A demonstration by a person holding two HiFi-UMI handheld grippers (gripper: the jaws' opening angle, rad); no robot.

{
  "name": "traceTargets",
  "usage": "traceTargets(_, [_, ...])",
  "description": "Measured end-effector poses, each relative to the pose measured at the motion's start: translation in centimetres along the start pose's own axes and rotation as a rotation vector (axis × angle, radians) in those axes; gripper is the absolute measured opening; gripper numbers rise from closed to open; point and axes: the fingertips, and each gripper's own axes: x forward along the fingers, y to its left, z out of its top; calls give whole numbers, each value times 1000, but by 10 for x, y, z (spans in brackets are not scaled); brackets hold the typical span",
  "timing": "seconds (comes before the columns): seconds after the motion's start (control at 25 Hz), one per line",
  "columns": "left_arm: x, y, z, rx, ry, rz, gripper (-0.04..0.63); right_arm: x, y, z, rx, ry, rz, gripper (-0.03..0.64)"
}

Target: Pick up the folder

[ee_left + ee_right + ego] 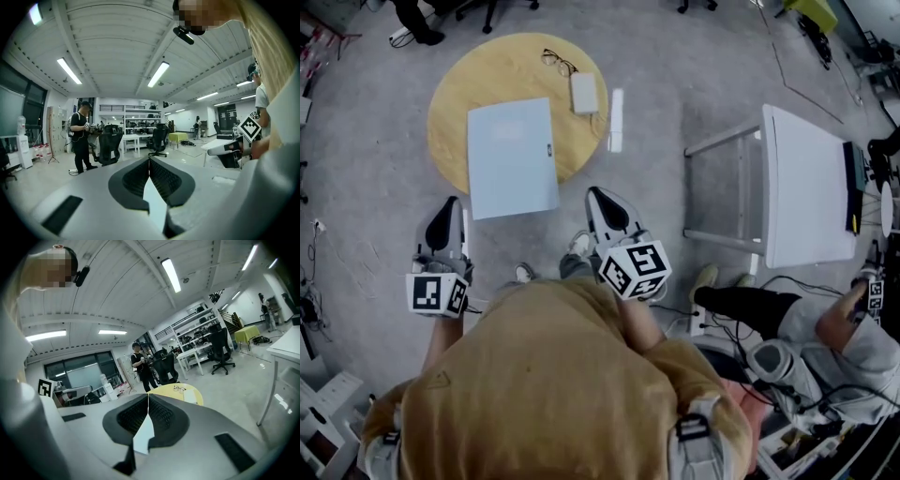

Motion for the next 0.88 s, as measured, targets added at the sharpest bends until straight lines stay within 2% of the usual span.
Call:
traceTargets(0.16, [2, 0, 5, 6, 10, 56, 5, 17, -9, -1, -49, 32, 48, 0])
traceTargets(0.36, [-4, 11, -3, -6, 41, 105, 5, 39, -7, -12, -34, 81, 84, 0])
traceTargets(0.56, [0, 29, -12, -24, 36, 85, 5, 55, 2, -33, -2, 125, 80, 2])
traceTargets(0.68, [4, 43, -10, -28, 24, 53, 5, 60, 11, -51, 94, 144, 76, 2])
traceTargets(0.88, [7, 67, -4, -26, 22, 15, 5, 62, 16, -93, 368, 175, 63, 21])
